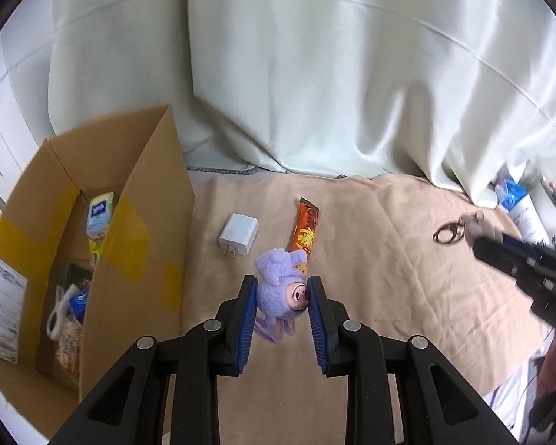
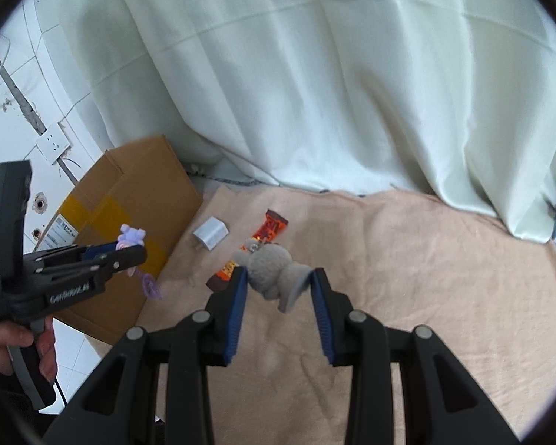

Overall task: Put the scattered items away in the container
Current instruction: 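Lift both plush keychains and carry them over the box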

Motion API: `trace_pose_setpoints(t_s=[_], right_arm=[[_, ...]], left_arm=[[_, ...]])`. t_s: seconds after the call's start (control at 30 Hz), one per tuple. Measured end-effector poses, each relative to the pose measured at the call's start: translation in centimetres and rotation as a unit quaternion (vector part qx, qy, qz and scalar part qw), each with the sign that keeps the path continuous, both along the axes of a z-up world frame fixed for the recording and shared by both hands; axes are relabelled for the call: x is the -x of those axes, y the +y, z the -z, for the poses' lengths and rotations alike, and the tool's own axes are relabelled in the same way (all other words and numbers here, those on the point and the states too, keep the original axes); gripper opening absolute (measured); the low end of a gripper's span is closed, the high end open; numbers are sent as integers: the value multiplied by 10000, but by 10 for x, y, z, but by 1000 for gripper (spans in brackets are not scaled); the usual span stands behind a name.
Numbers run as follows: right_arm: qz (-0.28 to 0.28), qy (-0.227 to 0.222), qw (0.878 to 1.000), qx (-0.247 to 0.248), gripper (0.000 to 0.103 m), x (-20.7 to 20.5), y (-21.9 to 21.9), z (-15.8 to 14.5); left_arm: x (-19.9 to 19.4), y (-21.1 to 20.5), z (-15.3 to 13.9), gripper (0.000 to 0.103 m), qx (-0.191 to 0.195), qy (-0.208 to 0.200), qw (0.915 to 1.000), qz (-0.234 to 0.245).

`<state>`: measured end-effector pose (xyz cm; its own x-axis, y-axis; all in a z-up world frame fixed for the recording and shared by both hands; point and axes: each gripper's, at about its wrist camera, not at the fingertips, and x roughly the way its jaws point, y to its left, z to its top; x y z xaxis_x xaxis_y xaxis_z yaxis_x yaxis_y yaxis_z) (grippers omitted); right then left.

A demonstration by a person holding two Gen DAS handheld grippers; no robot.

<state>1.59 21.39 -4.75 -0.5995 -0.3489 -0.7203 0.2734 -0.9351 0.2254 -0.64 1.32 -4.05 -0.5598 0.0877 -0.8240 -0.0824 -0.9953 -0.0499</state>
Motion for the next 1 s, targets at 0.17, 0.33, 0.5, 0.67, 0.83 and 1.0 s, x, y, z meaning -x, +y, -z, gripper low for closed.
trace_pose_setpoints(t_s=[0.17, 0.33, 0.5, 0.67, 0.83, 1.0], right_arm=[[36, 81, 10000, 44, 39, -8, 0, -13], [87, 88, 9999, 8, 39, -12, 1, -17], [92, 105, 9999, -30, 39, -13, -1, -20], [85, 144, 9998, -70, 39, -17, -4, -22], [71, 213, 9997, -101, 39, -15, -11, -31], [-138, 610, 9980, -120, 39, -1, -36, -62]], left_arm=[[-4, 6, -2, 28, 58, 25, 10000, 63], [-7, 6, -6, 28, 12, 55, 9999, 83], [-7, 4, -8, 28, 2, 42, 10000, 67], [-7, 2, -14, 28, 41, 106, 9999, 74], [1, -14, -42, 28, 92, 452, 9989, -106], [13, -48, -86, 28, 103, 939, 9948, -370]])
